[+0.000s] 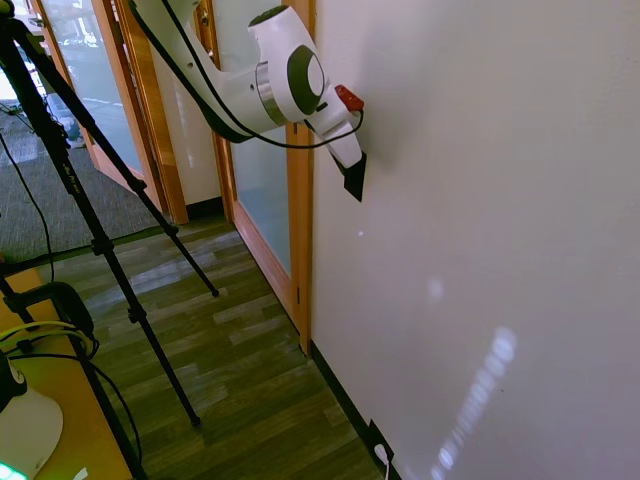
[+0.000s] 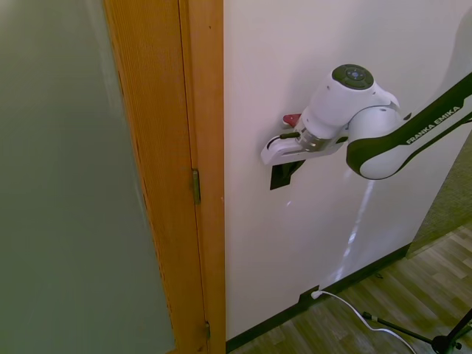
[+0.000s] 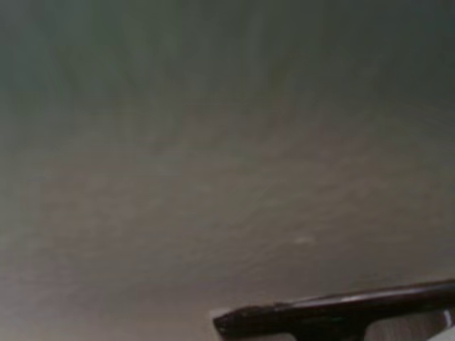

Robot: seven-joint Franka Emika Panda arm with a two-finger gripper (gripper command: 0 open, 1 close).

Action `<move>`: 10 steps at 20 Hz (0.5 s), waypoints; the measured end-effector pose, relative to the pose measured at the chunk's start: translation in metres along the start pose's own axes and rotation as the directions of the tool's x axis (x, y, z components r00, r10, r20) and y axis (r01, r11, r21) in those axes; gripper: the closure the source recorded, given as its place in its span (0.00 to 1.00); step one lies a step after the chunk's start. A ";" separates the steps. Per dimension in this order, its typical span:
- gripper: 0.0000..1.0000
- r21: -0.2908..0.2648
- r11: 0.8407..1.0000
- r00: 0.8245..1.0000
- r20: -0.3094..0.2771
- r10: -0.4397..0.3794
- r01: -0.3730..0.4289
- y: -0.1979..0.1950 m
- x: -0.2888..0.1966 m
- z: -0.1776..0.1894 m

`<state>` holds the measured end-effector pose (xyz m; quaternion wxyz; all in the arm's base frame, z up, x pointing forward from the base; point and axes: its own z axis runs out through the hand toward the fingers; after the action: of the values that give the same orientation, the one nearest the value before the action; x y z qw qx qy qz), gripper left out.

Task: Turn on the light

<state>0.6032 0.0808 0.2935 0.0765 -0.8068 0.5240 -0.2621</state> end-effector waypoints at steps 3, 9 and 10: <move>0.00 0.016 1.000 1.000 -0.024 0.000 0.001 -0.003 0.004 -0.017; 0.00 -0.008 1.000 1.000 -0.029 0.000 -0.001 0.017 0.026 -0.014; 0.00 -0.006 1.000 1.000 -0.028 0.004 -0.005 0.026 0.031 -0.014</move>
<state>0.5848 0.0435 0.3058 0.0673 -0.8020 0.5276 -0.2718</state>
